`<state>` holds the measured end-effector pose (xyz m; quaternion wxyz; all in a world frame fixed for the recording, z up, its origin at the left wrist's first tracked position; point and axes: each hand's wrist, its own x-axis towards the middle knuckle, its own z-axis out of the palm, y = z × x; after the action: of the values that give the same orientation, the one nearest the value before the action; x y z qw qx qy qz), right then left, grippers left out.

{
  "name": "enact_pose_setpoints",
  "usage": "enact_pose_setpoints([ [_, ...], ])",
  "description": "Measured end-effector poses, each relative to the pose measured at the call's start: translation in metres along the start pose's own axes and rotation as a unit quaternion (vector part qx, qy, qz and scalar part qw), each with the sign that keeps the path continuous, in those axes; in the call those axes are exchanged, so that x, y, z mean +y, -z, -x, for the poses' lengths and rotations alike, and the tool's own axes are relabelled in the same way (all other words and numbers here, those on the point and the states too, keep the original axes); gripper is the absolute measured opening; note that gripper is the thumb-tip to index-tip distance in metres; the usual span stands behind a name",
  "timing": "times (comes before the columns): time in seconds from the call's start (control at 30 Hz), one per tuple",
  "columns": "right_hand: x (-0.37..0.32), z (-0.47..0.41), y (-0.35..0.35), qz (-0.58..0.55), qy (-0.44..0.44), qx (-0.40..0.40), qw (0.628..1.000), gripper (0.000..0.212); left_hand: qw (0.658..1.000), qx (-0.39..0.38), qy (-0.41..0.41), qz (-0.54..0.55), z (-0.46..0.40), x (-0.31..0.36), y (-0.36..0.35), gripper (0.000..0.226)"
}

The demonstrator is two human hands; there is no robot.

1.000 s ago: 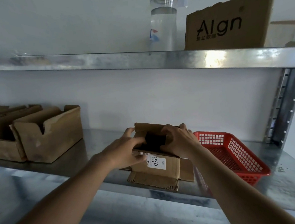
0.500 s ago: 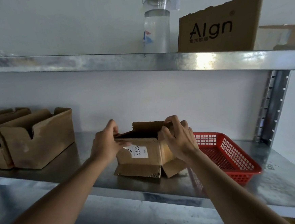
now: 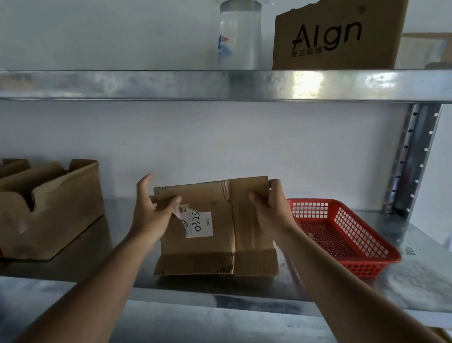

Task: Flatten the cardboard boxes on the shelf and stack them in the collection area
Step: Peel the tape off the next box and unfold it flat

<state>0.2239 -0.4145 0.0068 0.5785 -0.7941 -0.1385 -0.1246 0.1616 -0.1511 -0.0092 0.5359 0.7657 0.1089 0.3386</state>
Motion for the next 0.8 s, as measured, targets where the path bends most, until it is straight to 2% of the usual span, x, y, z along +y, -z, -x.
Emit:
enact_pose_setpoints([
  [0.07, 0.001, -0.002, -0.006, -0.001, 0.014, 0.027, 1.0, 0.019, 0.998, -0.046, 0.047, 0.005, 0.006, -0.003, 0.002, 0.086],
  [0.13, 0.002, -0.004, -0.008, -0.01, 0.006, 0.06, 0.998, 0.025, 0.991, -0.133, 0.01, -0.025, 0.013, -0.009, 0.002, 0.077],
  [0.2, 0.003, -0.007, -0.008, -0.014, -0.008, 0.08, 0.997, 0.04, 0.981, -0.174, -0.04, -0.074, 0.016, -0.017, 0.001, 0.066],
  [0.3, 0.004, -0.005, -0.013, 0.041, -0.012, 0.016, 0.999, 0.069, 0.973, -0.148, -0.021, -0.174, 0.008, -0.026, -0.002, 0.046],
  [0.37, 0.007, 0.0, -0.02, 0.127, 0.005, -0.061, 0.99, 0.075, 0.952, -0.142, -0.002, -0.271, 0.003, -0.03, -0.005, 0.044],
  [0.43, 0.015, 0.003, -0.026, 0.207, 0.021, -0.124, 0.97, 0.073, 0.93, -0.141, 0.014, -0.338, 0.001, -0.031, -0.007, 0.045],
  [0.57, 0.038, 0.007, -0.038, 0.304, 0.023, -0.214, 0.928, 0.038, 0.893, -0.163, 0.019, -0.419, 0.003, -0.032, -0.01, 0.055],
  [0.7, 0.061, 0.003, -0.049, 0.343, 0.011, -0.264, 0.901, 0.042, 0.846, -0.228, 0.047, -0.48, 0.013, -0.047, -0.02, 0.072],
  [0.8, 0.073, 0.001, -0.057, 0.382, 0.032, -0.273, 0.882, 0.043, 0.809, -0.24, 0.014, -0.536, 0.015, -0.06, -0.023, 0.07],
])
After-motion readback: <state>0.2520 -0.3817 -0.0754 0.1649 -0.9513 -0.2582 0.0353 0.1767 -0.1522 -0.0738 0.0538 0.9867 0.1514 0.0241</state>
